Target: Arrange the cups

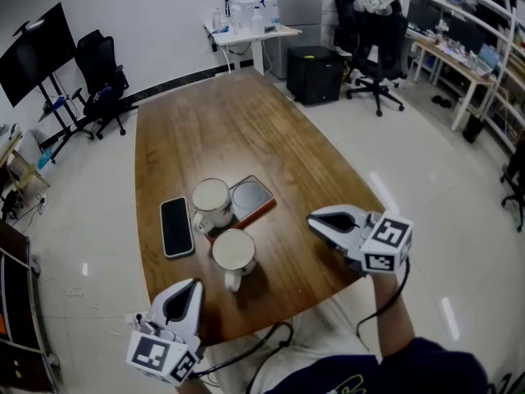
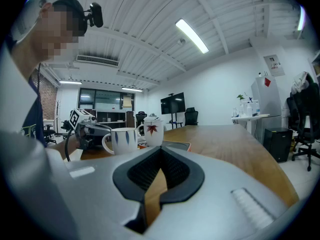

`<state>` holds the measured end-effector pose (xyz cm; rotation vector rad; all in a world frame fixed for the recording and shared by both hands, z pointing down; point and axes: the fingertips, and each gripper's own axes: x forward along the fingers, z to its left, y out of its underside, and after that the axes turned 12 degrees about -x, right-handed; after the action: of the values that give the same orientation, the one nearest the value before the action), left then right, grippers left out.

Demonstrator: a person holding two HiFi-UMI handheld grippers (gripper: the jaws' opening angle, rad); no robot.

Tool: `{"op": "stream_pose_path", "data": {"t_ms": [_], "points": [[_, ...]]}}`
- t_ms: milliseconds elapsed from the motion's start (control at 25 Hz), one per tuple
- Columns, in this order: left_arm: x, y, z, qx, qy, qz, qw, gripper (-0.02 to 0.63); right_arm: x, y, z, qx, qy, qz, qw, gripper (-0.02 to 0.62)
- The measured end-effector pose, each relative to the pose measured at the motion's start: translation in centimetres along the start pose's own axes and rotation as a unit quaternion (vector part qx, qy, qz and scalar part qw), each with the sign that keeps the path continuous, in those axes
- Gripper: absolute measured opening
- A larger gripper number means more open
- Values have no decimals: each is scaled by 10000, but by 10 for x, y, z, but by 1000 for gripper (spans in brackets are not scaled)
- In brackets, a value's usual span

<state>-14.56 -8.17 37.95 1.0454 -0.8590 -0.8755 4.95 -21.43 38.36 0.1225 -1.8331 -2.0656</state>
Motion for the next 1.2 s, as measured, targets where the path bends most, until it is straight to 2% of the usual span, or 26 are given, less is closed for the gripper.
{"op": "stream_pose_path", "data": {"t_ms": [1080, 1200], "points": [[2, 0, -4, -1, 18, 6, 10000, 3, -3, 0, -2, 11, 8, 15, 10000, 0], [2, 0, -3, 4, 18, 5, 10000, 3, -2, 3, 0, -22, -112, 2, 9999, 0]]}}
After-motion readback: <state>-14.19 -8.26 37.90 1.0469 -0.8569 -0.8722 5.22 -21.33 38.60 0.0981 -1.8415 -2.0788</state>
